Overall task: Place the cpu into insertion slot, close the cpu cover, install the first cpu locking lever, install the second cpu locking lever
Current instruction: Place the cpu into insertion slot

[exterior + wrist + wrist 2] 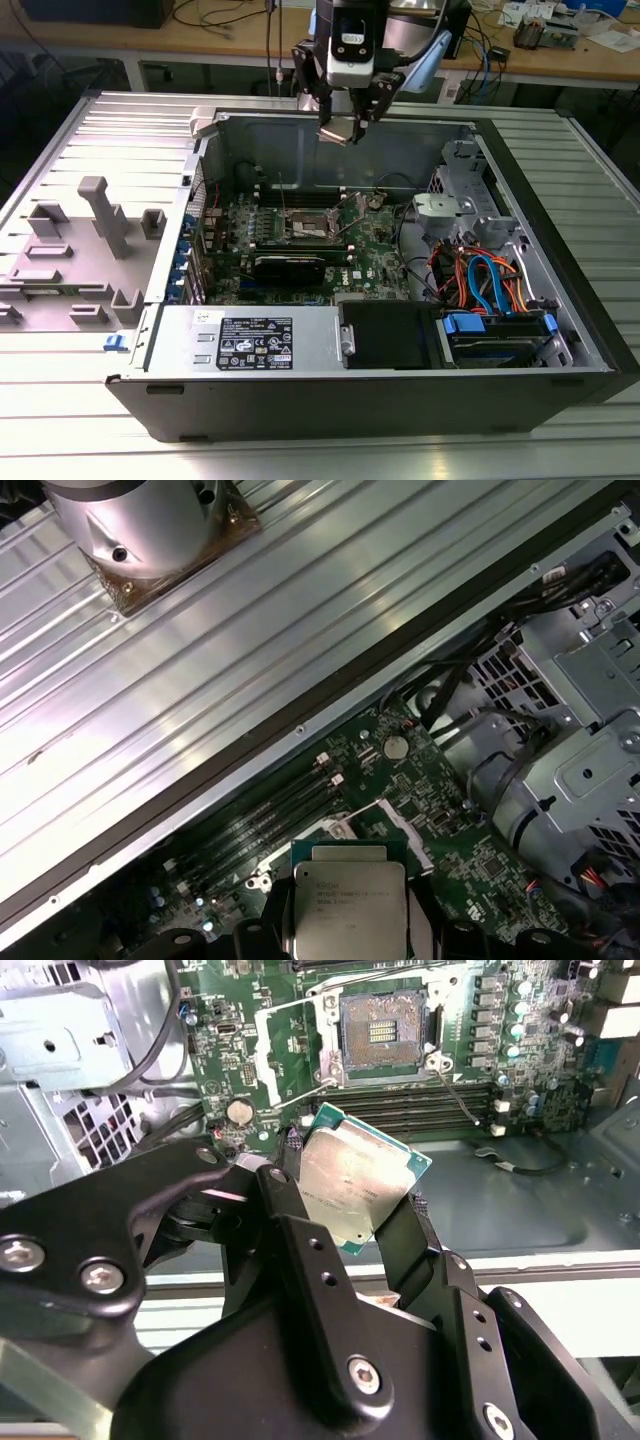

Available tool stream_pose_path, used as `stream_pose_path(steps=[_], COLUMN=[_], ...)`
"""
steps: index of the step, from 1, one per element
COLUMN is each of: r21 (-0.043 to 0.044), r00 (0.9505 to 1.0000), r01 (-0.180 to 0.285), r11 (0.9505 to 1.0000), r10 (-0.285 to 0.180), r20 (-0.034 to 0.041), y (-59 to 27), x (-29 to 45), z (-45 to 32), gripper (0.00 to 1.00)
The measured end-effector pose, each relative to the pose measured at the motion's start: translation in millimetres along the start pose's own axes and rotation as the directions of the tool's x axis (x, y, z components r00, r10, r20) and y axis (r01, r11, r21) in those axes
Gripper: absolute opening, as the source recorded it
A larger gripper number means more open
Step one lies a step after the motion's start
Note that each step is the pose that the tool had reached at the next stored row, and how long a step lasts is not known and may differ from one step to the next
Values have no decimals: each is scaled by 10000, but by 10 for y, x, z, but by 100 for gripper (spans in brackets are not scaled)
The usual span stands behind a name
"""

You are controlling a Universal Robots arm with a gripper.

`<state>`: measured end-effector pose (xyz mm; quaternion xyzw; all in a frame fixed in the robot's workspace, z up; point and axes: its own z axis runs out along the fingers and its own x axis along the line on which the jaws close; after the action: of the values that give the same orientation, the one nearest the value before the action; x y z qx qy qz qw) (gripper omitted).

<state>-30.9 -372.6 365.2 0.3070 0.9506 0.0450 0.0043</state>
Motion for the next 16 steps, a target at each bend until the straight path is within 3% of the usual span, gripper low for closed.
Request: stream_pose_path(steps=[16], r21=[-3], r00=[10000], r01=[-77], r11=[10000], r10=[77], r20=[7], y=[0], x=[0], z=[1], gripper=[55])
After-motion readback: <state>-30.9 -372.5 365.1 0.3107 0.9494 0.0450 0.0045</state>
